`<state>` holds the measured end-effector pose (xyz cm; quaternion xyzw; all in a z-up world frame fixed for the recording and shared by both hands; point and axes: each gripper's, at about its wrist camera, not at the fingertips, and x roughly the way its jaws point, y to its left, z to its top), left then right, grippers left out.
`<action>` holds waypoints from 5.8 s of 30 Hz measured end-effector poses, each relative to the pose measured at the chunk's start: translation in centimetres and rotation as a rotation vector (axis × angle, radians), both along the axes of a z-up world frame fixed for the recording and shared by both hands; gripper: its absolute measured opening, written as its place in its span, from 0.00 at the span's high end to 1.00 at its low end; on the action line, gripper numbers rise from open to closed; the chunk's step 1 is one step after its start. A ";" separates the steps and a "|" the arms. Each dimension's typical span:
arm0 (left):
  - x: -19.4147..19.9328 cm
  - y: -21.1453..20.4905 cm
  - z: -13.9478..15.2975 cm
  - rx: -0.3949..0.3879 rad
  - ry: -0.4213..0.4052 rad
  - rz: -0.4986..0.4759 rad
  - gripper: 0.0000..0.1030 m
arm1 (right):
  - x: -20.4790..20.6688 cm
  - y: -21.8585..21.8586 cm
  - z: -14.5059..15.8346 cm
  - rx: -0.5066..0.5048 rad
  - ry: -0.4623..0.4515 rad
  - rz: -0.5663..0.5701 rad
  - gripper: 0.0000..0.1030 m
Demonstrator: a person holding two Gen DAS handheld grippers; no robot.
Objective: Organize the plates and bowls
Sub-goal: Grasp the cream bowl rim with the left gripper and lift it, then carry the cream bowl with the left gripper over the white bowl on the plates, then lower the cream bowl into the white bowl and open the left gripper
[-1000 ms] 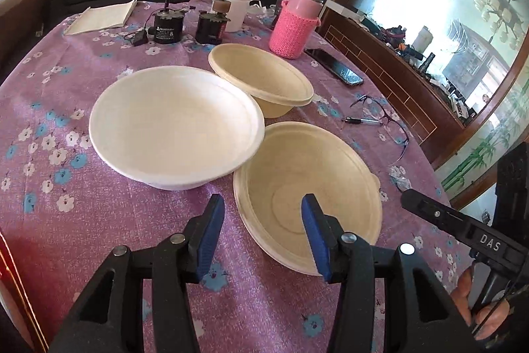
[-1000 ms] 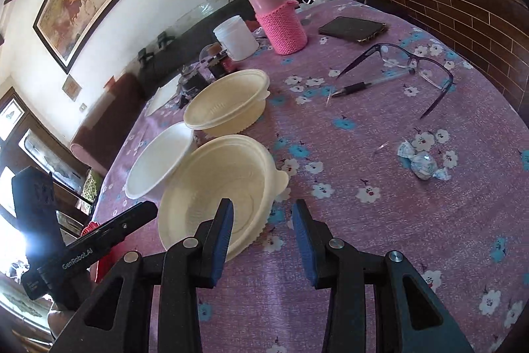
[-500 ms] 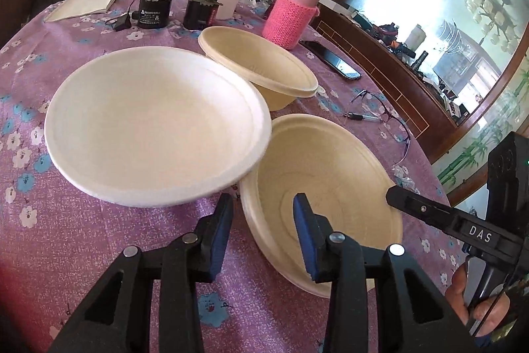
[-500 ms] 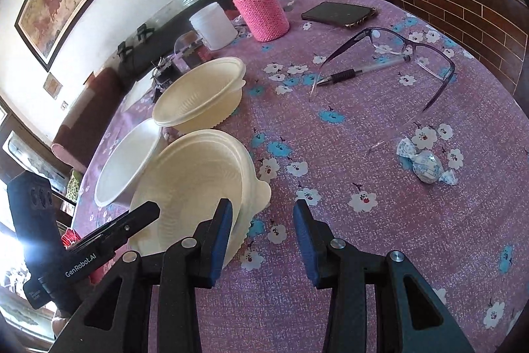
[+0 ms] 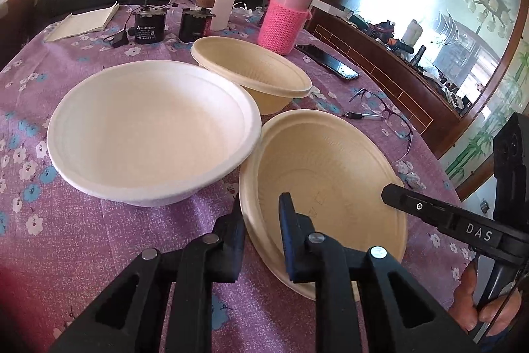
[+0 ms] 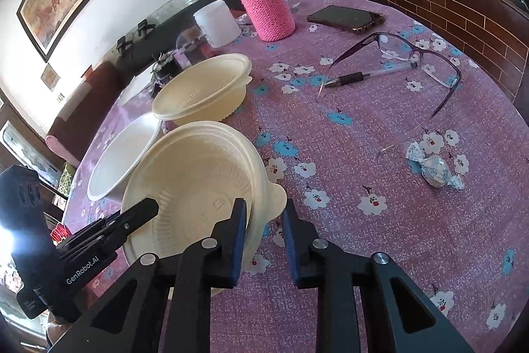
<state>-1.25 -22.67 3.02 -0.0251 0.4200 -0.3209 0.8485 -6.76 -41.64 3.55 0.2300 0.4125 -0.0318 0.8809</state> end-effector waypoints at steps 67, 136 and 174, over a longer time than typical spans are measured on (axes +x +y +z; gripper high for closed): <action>-11.2 14.9 6.1 -0.020 -0.156 0.248 0.79 | -2.2 12.7 5.3 0.086 -0.070 0.359 0.86; -12.5 33.0 4.7 -0.064 -0.095 0.637 0.71 | 4.0 31.9 3.2 0.139 0.087 0.692 0.77; -12.4 33.2 4.5 0.004 -0.088 0.707 0.66 | 2.5 22.3 5.7 0.218 -0.020 0.563 0.62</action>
